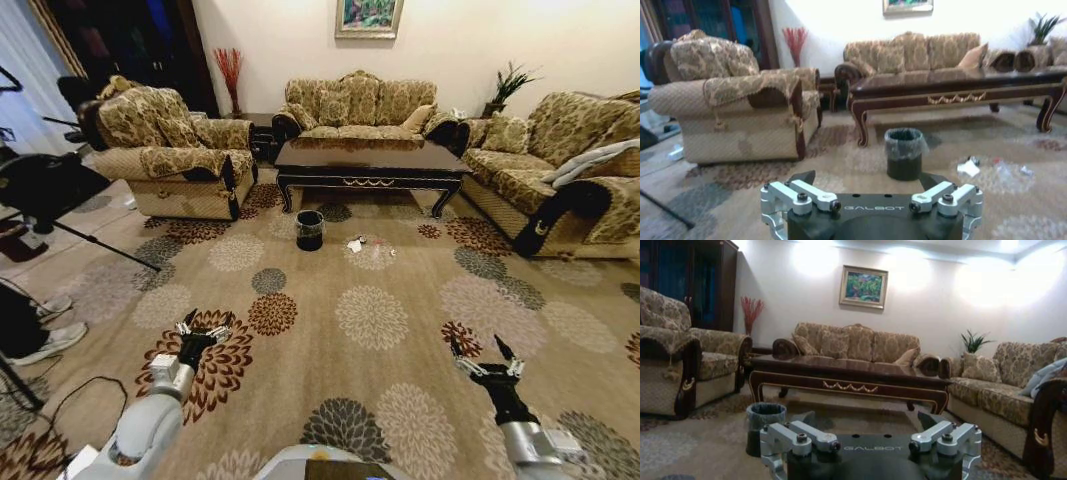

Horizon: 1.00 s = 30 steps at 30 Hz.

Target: Move to the front of the table and pick up the trash from the floor, then place it into the trash bin.

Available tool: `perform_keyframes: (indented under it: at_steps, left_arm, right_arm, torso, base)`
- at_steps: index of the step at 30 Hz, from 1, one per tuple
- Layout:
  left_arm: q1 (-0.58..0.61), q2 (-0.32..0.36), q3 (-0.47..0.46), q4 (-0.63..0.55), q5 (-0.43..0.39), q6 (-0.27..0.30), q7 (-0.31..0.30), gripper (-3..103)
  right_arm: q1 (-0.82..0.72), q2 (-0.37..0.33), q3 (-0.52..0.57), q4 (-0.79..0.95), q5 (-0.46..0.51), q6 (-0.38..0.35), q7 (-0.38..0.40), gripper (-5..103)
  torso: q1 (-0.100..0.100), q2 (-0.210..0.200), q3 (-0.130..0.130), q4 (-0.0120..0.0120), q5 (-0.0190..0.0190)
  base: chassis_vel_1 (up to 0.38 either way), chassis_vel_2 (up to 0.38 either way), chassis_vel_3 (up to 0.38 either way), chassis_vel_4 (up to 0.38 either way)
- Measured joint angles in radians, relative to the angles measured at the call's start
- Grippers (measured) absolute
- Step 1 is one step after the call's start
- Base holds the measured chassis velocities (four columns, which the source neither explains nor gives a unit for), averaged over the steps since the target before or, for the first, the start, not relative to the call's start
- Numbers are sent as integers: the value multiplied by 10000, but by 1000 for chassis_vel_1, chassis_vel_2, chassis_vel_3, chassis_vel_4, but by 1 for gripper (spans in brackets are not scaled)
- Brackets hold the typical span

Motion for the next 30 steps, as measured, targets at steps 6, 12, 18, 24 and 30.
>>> perform_keyframes:
  at_steps: [6,12,18,24,30]
  left_arm:
    - [-60,-49,-28,-125,260,-905,233,100]
    - [-213,-18,-60,-139,951,-1299,568,100]
    - [-223,-60,4,-182,1022,-1267,639,100]
    - [-252,-176,27,-228,900,-1079,612,100]
    - [-165,-204,-17,-237,952,-1122,596,100]
  right_arm:
    - [76,-35,0,-143,508,517,-325,100]
    - [52,-59,51,-189,905,744,-691,100]
    - [130,32,33,-351,877,769,-709,100]
    - [193,-70,59,-596,817,770,-650,100]
    - [173,-53,61,-355,866,637,-583,100]
  torso:
    - [-90,-224,-136,1,1]
    - [-197,-486,-291,-1,2]
    - [-311,-740,-437,0,1]
    - [-428,-1026,-602,1,2]
    - [-513,-1247,-735,1,0]
  base:
    - [0,0,0,0]
    - [0,0,0,0]
    - [0,0,0,0]
    - [0,0,0,0]
    - [0,0,0,0]
